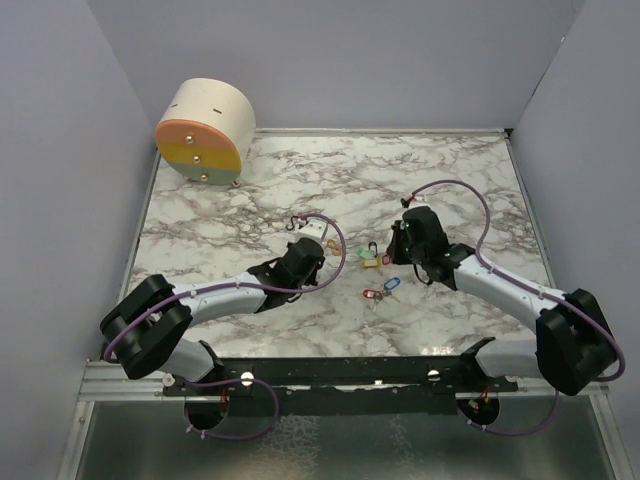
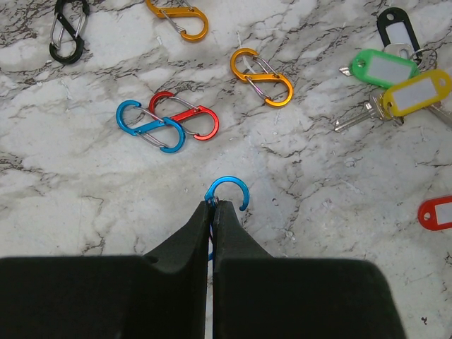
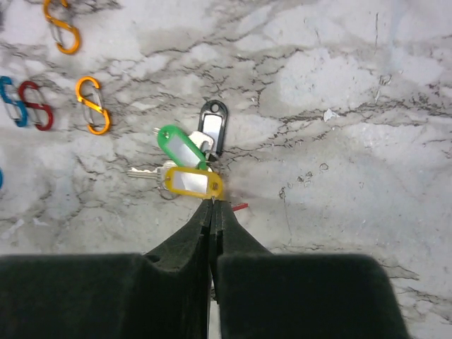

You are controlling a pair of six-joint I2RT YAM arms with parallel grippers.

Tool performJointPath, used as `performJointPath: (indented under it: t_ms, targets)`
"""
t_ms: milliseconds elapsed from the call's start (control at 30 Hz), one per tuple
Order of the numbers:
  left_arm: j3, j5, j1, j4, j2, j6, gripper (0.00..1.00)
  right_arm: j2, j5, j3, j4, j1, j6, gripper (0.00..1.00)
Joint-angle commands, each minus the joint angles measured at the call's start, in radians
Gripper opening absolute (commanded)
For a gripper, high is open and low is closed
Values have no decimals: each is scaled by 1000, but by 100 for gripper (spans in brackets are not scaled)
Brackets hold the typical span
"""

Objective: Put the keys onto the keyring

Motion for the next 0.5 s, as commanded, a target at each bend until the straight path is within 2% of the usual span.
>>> performJointPath:
  t_ms: [0,467]
  targets:
    - [44,9,-5,19,-14,-4,0,-105,-46,-42,83,5,-66,1]
    - [138,84,-13,27,26,3,0,-171,-167,-87,185,78,-170,1]
